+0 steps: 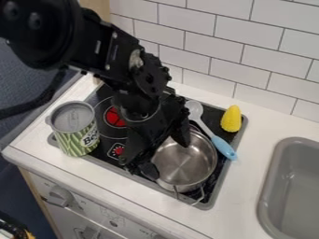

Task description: He moved the can closer to the left side of the kitchen

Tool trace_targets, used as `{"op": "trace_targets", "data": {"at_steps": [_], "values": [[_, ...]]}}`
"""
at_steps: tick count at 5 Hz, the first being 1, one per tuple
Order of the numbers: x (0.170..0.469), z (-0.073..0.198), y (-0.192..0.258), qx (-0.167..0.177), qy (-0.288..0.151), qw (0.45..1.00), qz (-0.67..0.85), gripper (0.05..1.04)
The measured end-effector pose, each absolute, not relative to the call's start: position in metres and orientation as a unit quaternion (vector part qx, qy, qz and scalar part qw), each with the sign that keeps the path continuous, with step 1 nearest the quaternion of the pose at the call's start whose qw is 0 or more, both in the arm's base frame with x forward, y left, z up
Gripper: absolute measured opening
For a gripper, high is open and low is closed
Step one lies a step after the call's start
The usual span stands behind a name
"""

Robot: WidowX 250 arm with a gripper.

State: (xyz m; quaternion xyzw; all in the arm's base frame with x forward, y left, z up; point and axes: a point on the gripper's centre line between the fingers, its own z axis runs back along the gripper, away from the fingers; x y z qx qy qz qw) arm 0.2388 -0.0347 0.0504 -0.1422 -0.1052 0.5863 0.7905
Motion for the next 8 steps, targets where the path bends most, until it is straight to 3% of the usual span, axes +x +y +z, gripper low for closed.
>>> {"op": "trace_targets", "data": {"at_steps": [1,2,4,5,6,7,8], "values": [[0.237,0.046,-0.034,-0.135,-0.100,0.792,0.587,1.001],[0.234,0.041,-0.012,-0.103,-0.125,0.799,0.579,1.001],[0.220,0.057,0.026,-0.040,-0.185,0.827,0.530,1.001],[0.209,0.068,0.052,-0.033,-0.199,0.843,0.498,1.001],[0.197,0.067,0.070,-0.026,-0.196,0.849,0.490,1.001],[0.193,0.043,0.082,0.003,-0.159,0.863,0.480,1.001],[0.197,0.028,0.095,0.036,-0.152,0.871,0.465,1.001]]}}
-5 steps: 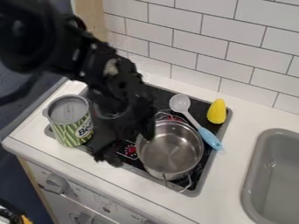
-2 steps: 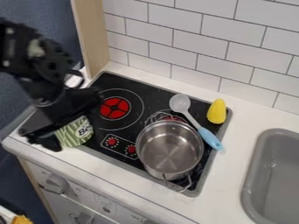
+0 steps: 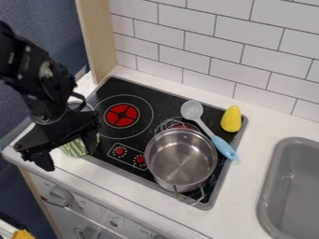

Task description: He moved the can closer to the left side of the kitchen

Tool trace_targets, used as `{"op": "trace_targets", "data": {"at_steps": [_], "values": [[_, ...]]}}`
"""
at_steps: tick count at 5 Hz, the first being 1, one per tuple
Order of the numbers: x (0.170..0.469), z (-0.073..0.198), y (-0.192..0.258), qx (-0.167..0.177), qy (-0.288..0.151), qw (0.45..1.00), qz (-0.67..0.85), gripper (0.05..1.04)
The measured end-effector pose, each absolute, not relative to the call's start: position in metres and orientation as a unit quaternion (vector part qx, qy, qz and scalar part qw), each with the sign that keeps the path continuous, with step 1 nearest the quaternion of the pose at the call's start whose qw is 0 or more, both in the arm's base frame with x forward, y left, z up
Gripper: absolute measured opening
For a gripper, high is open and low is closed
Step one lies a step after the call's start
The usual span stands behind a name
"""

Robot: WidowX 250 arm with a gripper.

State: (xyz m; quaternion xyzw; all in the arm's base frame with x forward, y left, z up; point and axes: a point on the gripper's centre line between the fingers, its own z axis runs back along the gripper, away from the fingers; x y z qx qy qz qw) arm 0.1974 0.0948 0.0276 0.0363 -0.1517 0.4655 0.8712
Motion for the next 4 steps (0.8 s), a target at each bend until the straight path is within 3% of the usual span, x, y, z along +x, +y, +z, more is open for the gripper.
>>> {"op": "trace_targets", "data": {"at_steps": [2,4], "values": [[0.194,0.023,0.121,0.088,-0.169,0.871,0.453,1.001],[0.219,0.008,0.131,0.084,-0.155,0.862,0.476,1.000]]}}
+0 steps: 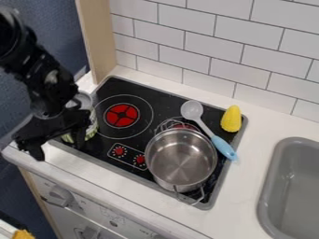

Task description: He moved the can closer to the left side of the kitchen

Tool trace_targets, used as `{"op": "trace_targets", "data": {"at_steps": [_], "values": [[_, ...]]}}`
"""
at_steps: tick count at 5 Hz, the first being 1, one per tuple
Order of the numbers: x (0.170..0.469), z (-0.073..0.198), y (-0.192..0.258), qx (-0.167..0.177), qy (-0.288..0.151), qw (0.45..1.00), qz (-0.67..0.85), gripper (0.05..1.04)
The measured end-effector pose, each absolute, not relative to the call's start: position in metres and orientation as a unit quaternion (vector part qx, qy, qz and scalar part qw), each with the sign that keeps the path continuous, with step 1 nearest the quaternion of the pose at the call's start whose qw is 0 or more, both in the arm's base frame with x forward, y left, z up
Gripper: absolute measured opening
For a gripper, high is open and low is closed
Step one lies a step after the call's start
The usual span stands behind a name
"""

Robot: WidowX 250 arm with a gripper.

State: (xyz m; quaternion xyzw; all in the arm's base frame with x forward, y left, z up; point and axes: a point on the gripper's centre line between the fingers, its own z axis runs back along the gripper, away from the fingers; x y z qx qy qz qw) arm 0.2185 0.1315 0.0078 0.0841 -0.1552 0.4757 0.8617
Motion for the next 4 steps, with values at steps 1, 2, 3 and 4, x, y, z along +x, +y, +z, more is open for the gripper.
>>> {"op": "trace_targets", "data": {"at_steps": [1,2,3,4], "values": [[0.231,0.004,0.137,0.083,-0.152,0.856,0.488,1.001],[0.244,0.004,0.138,0.077,-0.152,0.850,0.499,1.000],[0.259,0.007,0.132,0.061,-0.161,0.849,0.500,1.000],[0.269,0.006,0.125,0.050,-0.160,0.853,0.494,1.000]]}}
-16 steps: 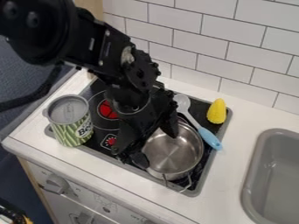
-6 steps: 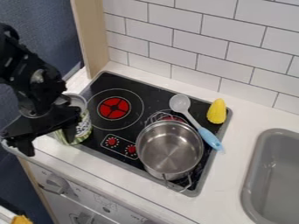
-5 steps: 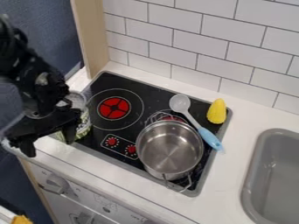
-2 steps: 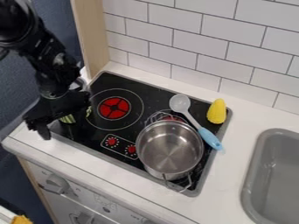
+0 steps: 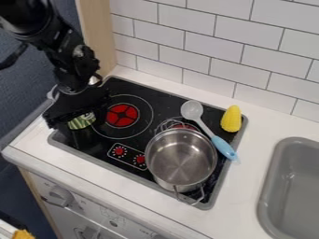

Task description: He moved the can closer to the left side of the kitchen

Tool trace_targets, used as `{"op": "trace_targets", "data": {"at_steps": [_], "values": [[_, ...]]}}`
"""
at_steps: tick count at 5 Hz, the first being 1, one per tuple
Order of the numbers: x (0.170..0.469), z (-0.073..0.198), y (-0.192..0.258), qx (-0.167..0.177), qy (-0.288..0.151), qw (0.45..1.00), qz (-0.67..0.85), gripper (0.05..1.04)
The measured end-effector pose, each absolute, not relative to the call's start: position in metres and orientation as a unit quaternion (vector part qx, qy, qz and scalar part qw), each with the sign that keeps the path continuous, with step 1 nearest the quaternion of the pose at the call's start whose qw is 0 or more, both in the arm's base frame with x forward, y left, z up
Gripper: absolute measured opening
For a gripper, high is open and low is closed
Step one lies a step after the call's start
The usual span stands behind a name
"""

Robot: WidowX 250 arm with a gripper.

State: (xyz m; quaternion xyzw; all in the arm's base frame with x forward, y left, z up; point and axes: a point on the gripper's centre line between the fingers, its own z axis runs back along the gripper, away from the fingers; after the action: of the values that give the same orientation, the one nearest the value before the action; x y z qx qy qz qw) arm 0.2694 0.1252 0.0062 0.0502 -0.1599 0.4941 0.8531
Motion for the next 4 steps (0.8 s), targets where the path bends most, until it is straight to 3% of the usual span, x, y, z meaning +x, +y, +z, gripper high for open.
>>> {"op": "trace_targets", "data": {"at_steps": [2,4], "values": [[0.257,0.015,0.104,0.023,-0.160,0.869,0.467,1.001],[0.229,0.054,0.099,-0.014,-0.194,0.864,0.464,1.000]]}}
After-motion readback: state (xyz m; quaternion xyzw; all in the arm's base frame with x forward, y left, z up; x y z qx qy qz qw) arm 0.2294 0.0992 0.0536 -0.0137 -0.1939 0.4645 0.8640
